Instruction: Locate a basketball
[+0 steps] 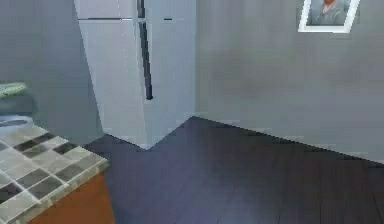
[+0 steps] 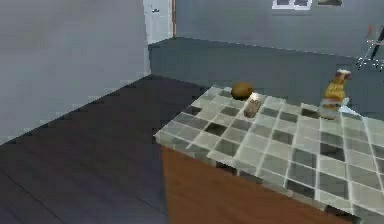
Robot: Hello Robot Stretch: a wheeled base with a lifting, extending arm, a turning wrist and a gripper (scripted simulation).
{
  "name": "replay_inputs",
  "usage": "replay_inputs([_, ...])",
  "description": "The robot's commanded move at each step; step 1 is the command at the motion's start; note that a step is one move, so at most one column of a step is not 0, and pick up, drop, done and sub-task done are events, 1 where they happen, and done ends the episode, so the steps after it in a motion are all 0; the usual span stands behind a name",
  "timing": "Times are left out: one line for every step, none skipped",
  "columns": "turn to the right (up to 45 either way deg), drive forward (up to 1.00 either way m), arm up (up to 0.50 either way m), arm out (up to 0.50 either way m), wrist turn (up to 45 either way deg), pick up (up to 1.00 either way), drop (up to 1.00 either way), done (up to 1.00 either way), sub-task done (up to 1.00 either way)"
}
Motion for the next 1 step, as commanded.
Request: replay_inputs([42.0,0.00,0.00,0.00,0.0,0.00,0.00,0.00,0.00])
